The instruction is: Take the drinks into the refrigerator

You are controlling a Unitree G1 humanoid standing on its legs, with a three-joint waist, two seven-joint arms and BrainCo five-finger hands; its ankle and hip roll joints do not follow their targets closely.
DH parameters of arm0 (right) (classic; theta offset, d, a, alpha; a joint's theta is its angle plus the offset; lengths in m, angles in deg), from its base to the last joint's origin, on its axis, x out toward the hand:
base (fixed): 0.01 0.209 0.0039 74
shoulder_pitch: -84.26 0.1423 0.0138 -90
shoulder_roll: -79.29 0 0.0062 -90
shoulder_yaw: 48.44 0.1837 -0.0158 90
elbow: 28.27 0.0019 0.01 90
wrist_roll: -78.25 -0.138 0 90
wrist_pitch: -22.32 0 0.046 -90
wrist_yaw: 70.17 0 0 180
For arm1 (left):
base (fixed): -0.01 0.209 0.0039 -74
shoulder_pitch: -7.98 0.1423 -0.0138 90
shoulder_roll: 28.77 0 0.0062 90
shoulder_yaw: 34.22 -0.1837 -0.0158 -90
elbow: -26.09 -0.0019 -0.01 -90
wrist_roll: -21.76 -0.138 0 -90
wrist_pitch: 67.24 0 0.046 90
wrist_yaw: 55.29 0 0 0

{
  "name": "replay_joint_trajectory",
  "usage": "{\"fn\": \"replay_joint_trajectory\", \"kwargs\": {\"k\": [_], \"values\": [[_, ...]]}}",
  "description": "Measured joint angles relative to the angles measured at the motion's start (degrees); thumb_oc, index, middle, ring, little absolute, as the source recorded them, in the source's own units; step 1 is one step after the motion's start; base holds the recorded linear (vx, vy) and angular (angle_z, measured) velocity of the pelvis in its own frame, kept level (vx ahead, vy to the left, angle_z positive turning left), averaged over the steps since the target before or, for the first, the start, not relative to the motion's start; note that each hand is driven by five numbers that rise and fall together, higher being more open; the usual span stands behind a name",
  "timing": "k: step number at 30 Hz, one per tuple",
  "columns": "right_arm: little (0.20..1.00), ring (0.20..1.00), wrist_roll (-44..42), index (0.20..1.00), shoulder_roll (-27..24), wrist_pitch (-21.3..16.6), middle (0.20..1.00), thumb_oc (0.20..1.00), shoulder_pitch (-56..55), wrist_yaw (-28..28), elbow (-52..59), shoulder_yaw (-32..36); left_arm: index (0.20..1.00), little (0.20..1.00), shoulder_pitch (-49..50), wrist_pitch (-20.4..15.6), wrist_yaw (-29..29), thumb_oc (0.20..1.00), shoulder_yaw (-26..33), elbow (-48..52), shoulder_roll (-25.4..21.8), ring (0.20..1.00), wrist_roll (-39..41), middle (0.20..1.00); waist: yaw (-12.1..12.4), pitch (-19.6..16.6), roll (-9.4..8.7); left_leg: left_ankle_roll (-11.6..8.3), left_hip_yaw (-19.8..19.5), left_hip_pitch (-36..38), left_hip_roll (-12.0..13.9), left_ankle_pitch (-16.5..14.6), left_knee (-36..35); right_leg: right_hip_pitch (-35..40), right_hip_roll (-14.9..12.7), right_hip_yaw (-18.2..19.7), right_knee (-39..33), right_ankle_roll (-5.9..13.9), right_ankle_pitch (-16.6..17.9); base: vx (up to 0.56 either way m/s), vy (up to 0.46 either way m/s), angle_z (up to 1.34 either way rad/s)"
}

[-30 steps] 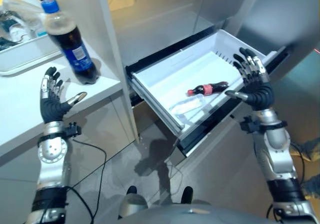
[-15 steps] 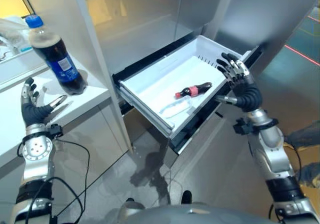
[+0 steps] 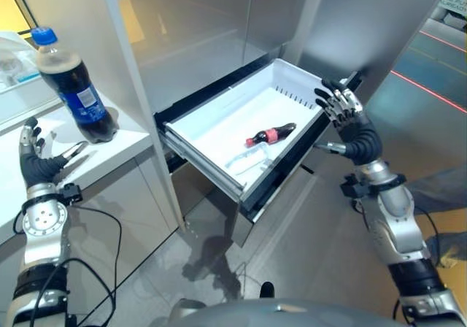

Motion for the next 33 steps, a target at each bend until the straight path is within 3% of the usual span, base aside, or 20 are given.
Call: {"fn": "replay_joint_trajectory", "kwargs": {"k": [20, 33], "values": [[1.0, 1.0, -1.16, 1.0, 0.3, 1.21, 1.0, 1.0, -2.82, -3.32, 0.24, -0.06, 1.0, 1.0, -6.43, 1.84, -4.5, 1.0, -9.01, -1.19, -0.24, 1.0, -2.17, 1.0, -1.65, 0.1, -0.16, -0.04, 0.41, 0.6, 0.0, -0.03, -0.02, 0.15, 0.08, 0.29, -0.01, -0.01, 0.05, 0.0, -0.001, 0.0], [1.0, 1.0, -2.24, 1.0, 0.36, 2.33, 1.0, 1.0, -4.18, -4.44, 0.51, -0.34, 1.0, 1.0, -12.61, 2.29, -2.04, 1.0, -10.65, -8.96, 0.02, 1.0, -1.44, 1.0, -3.06, 0.19, -0.02, -0.07, 1.79, 1.19, 0.02, -0.05, -0.03, 0.01, 0.35, 1.57, 0.0, -0.12, 0.48, 0.0, -0.005, -0.03]]}}
